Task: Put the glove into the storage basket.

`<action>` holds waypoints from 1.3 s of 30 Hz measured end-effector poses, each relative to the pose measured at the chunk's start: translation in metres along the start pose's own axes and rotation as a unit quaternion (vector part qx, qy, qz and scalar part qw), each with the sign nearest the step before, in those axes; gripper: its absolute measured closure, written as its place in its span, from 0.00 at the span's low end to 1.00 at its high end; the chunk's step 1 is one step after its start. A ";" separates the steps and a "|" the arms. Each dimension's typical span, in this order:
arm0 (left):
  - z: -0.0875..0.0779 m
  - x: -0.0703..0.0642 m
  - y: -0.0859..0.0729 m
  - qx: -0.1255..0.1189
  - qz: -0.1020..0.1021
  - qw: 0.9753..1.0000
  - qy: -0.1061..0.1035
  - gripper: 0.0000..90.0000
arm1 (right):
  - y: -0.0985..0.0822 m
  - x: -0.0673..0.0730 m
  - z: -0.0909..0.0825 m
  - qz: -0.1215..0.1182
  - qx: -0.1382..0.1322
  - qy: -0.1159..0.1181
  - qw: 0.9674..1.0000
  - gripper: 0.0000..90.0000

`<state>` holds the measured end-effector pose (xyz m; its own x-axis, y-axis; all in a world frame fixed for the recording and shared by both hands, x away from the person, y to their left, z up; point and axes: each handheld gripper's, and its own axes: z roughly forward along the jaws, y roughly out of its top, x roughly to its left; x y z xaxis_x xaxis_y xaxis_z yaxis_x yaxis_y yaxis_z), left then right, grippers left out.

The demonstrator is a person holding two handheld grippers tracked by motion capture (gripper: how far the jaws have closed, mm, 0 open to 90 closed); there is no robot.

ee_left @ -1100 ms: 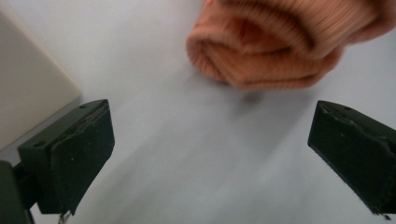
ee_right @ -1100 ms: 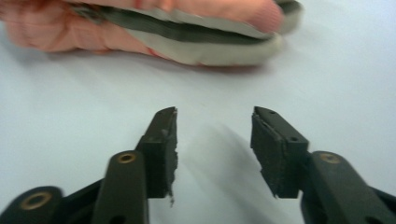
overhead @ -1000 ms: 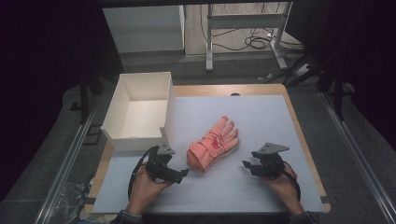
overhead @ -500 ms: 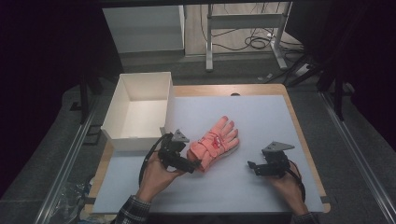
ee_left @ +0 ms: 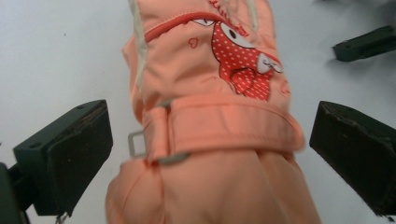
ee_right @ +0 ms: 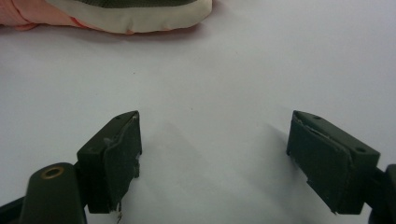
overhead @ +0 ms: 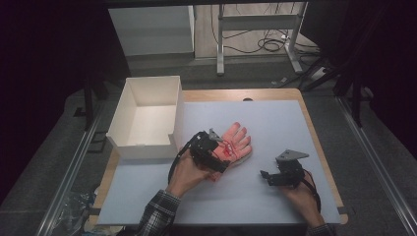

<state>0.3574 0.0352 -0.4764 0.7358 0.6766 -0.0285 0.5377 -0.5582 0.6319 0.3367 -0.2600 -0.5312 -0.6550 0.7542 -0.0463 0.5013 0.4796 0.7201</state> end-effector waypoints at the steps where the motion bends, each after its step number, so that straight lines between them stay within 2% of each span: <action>1: 0.004 0.000 0.000 0.004 0.000 1.000 0.003 0.00 | 0.000 0.000 0.000 0.000 0.000 0.000 1.000 0.20; 6: 0.018 0.001 -0.007 0.017 -0.006 1.000 -0.005 0.00 | 0.000 0.000 0.000 0.000 0.000 0.000 1.000 0.20; 13: 0.030 0.002 -0.018 0.030 -0.016 0.999 -0.014 0.00 | 0.000 0.000 0.000 0.000 0.000 0.000 1.000 0.20; 15: 0.033 0.003 -0.021 0.037 -0.018 0.999 -0.014 0.00 | 0.000 0.000 0.000 0.000 0.000 0.000 1.000 0.20; 18: 0.041 0.000 -0.025 0.058 -0.008 0.998 0.001 0.01 | 0.000 0.000 0.000 0.000 0.000 0.000 1.000 0.20; 20: 0.042 0.000 -0.027 0.056 -0.013 0.998 -0.007 0.02 | 0.000 0.000 0.000 0.000 0.000 0.000 1.000 0.20; 22: 0.042 0.001 -0.028 0.059 -0.014 0.998 -0.010 0.06 | 0.000 0.000 0.000 0.000 0.000 0.000 1.000 0.20; 28: 0.038 -0.003 -0.024 0.079 -0.010 0.997 -0.003 0.19 | 0.000 0.000 0.000 0.000 0.000 0.000 1.000 0.20; 33: 0.033 -0.003 -0.020 0.088 -0.015 0.996 -0.010 0.35 | 0.000 0.000 0.000 0.000 0.000 0.000 1.000 0.20; 36: 0.031 0.000 -0.020 0.083 -0.025 0.996 -0.021 0.43 | 0.000 0.000 0.000 0.000 -0.001 0.000 1.000 0.20; 39: 0.028 0.005 -0.023 0.066 -0.033 0.997 -0.032 0.49 | 0.000 0.000 0.000 0.000 -0.001 0.000 1.000 0.20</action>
<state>0.3598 0.0380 -0.5127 0.7193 0.6843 -0.1195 0.6327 -0.5744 0.5195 0.3365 -0.2600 -0.5316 -0.6549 0.7543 -0.0455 0.5011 0.4786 0.7210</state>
